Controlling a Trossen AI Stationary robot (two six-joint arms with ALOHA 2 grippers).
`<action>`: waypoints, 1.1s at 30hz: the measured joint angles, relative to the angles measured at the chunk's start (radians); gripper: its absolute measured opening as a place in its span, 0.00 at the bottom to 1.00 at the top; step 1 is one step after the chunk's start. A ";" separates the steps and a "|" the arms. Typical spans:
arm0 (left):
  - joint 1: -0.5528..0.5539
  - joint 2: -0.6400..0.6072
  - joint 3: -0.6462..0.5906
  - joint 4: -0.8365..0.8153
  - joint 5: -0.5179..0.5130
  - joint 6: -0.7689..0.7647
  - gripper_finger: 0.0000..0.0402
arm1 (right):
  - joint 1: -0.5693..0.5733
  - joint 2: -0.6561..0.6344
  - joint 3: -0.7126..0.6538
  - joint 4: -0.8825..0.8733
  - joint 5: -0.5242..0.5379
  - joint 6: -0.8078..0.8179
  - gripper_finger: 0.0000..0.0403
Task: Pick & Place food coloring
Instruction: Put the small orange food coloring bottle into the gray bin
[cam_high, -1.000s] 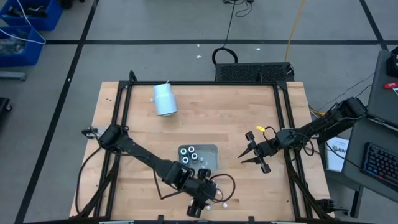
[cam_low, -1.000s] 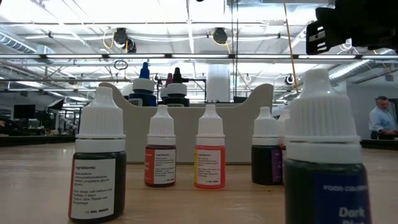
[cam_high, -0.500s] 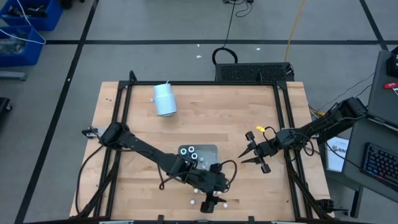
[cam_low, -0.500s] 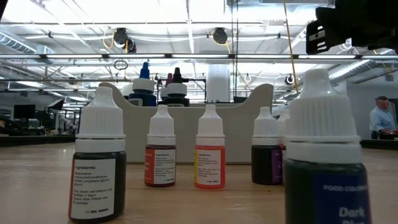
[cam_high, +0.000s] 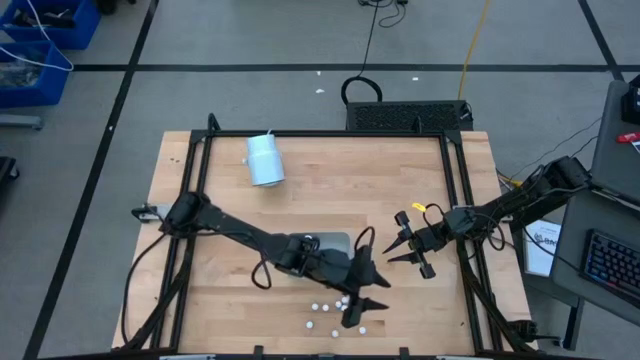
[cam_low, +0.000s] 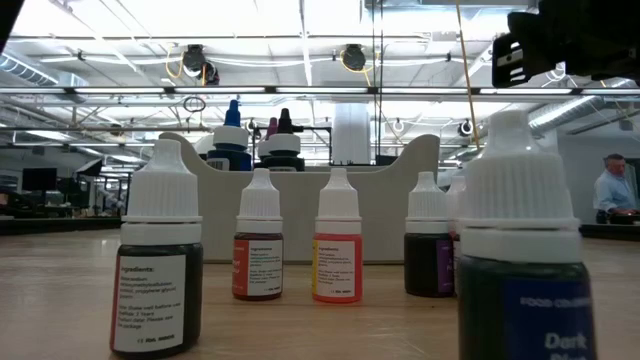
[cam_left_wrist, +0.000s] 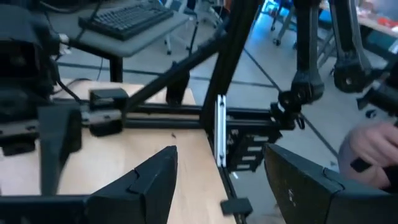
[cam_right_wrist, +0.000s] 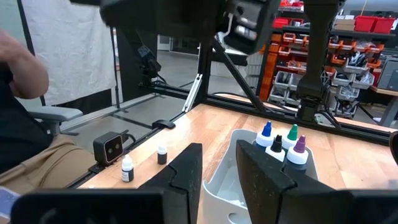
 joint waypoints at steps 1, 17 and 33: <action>0.005 0.000 0.000 0.003 0.000 0.000 0.60 | 0.000 0.000 0.000 -0.002 0.000 0.003 0.22; 0.046 0.000 0.000 0.044 0.224 -0.231 0.60 | 0.000 0.000 0.000 -0.049 0.000 -0.002 0.22; 0.037 0.000 0.000 -0.198 0.179 -0.325 0.60 | 0.000 0.000 0.000 -0.049 0.000 -0.001 0.22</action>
